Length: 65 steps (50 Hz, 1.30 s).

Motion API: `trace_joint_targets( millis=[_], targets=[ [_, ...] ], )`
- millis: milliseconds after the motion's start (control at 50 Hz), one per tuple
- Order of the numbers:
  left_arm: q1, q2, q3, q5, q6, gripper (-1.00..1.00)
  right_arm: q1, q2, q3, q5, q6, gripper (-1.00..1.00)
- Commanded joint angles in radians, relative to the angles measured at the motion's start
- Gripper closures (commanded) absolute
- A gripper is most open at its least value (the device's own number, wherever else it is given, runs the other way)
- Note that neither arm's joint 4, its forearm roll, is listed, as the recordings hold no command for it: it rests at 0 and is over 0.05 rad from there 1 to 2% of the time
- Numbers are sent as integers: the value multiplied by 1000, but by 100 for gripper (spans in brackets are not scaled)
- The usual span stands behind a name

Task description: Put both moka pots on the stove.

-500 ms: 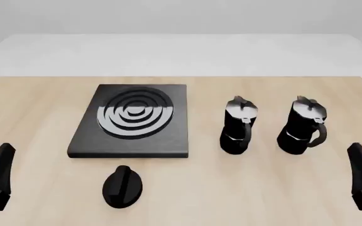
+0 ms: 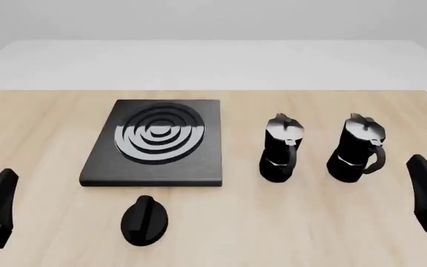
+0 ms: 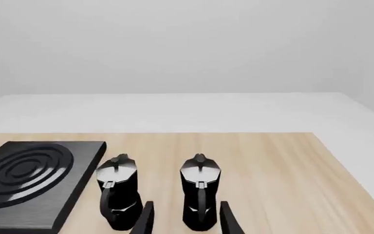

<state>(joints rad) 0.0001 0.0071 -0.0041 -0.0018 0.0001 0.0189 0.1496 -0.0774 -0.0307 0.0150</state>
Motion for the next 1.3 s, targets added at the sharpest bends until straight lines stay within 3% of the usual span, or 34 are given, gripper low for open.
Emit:
trace_joint_targets(
  millis=[20,180,280,380,460,500,660,1140,1300],
  targets=[
    [0,0,0,0,0,-100,40,119,-170,51,5,-100],
    [0,0,0,0,0,-100,81,275,-285,35,-8,-100],
    [0,0,0,0,0,-100,98,366,-347,42,-44,-100],
    [0,0,0,0,0,-100,113,430,-397,36,-11,-100],
    [0,0,0,0,0,-100,127,452,-415,28,-26,-100],
    [0,1,0,0,0,-100,146,495,-432,24,12,-100],
    [0,0,0,0,0,-100,160,694,-491,15,44,-100],
    [0,0,0,0,0,-100,233,981,-523,-90,86,-100],
    [0,0,0,0,0,-100,253,1027,-517,-126,64,-100]
  ],
)
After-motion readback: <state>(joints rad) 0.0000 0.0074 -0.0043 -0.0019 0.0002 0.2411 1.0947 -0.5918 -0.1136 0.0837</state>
